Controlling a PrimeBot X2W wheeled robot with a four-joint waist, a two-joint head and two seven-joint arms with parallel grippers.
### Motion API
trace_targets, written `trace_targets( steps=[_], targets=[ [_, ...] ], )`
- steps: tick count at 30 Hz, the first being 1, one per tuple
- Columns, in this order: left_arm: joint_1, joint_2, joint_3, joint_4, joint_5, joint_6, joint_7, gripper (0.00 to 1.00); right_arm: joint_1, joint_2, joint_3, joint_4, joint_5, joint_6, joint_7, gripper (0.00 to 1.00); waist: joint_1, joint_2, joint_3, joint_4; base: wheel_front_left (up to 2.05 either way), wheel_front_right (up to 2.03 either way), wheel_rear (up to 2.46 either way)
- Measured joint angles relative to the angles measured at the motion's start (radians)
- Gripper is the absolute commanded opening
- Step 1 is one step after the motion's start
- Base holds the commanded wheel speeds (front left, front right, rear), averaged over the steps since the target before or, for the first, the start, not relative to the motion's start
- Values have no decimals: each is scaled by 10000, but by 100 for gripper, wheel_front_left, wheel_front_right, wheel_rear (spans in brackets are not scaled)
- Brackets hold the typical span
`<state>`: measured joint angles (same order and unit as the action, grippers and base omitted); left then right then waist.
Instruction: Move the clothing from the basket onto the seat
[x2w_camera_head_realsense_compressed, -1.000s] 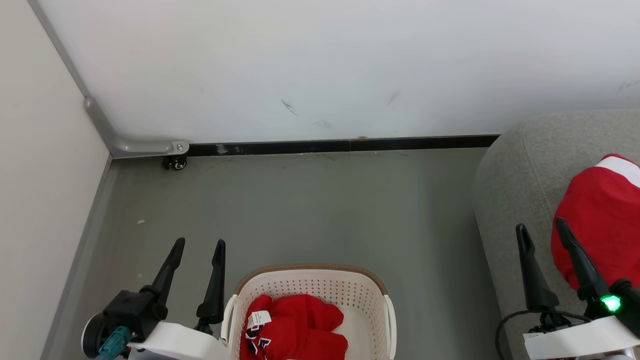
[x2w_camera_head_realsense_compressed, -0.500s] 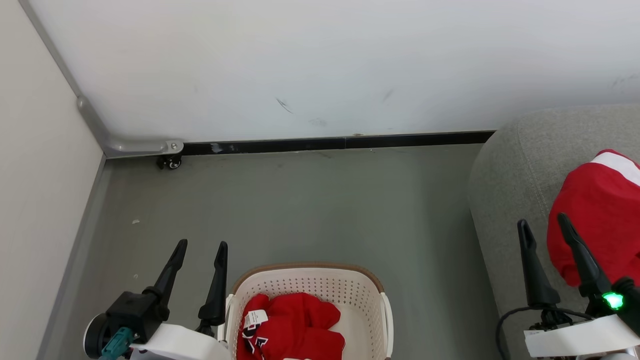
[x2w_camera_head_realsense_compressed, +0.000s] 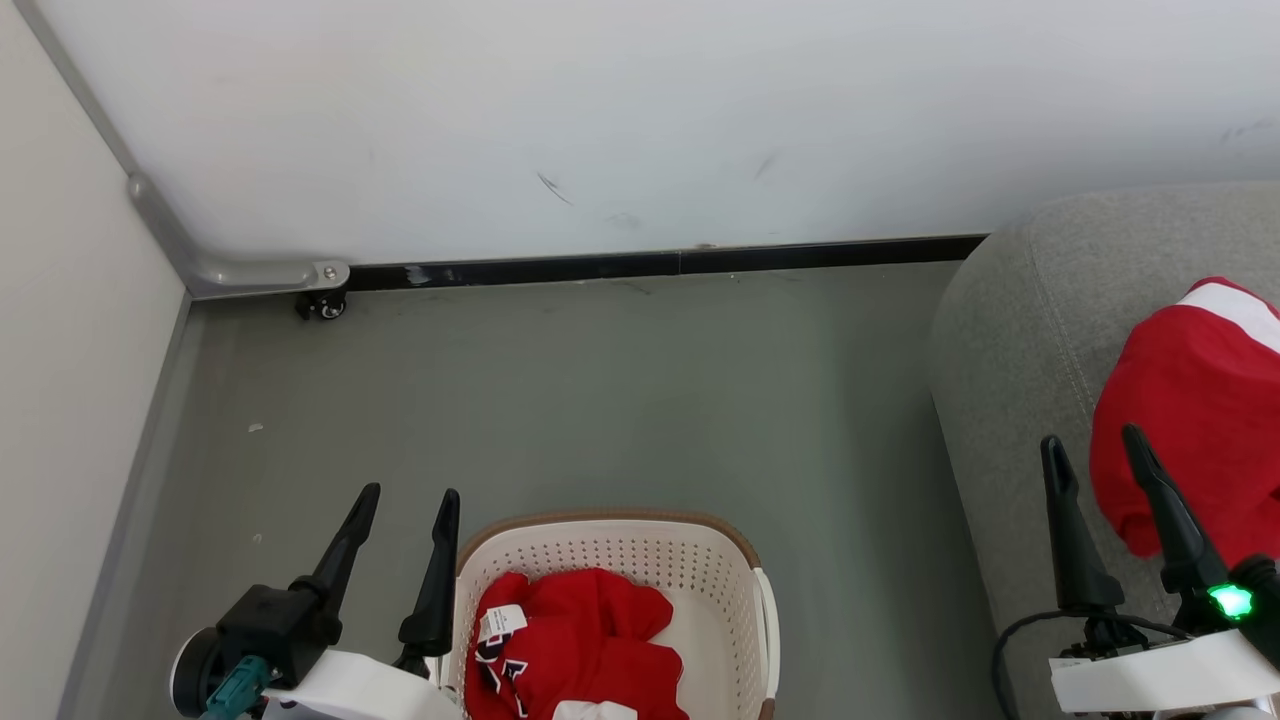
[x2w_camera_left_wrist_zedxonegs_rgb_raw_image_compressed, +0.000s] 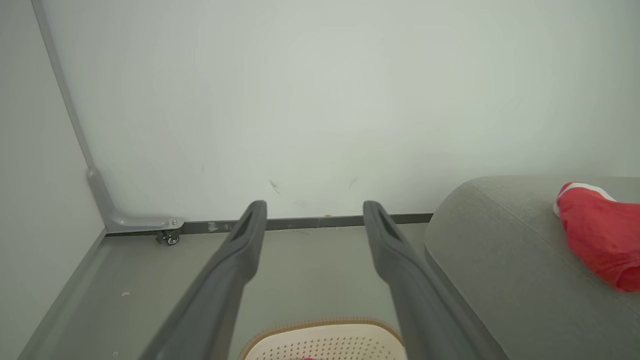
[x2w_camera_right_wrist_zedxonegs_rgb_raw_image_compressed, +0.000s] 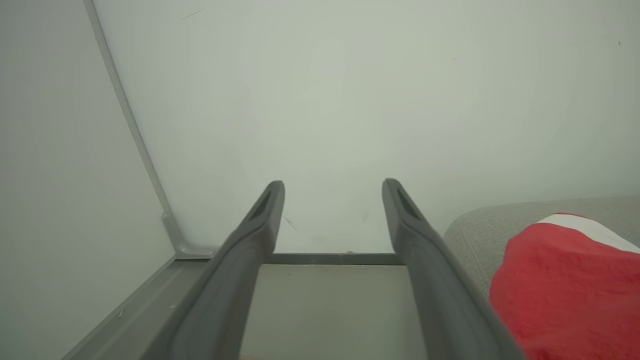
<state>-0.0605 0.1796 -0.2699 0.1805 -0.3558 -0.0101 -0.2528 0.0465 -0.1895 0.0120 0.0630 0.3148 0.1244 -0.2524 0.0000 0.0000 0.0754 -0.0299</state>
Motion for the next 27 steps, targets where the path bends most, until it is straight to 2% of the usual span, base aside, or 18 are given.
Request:
trace_targets(
  steps=[27],
  targets=[
    [-509, 58, -199, 911, 255, -445, 0, 100, -333, 309, -19, -391, -59, 0, 0, 100, 0, 0, 1352, -355, 0, 0, 0]
  ],
)
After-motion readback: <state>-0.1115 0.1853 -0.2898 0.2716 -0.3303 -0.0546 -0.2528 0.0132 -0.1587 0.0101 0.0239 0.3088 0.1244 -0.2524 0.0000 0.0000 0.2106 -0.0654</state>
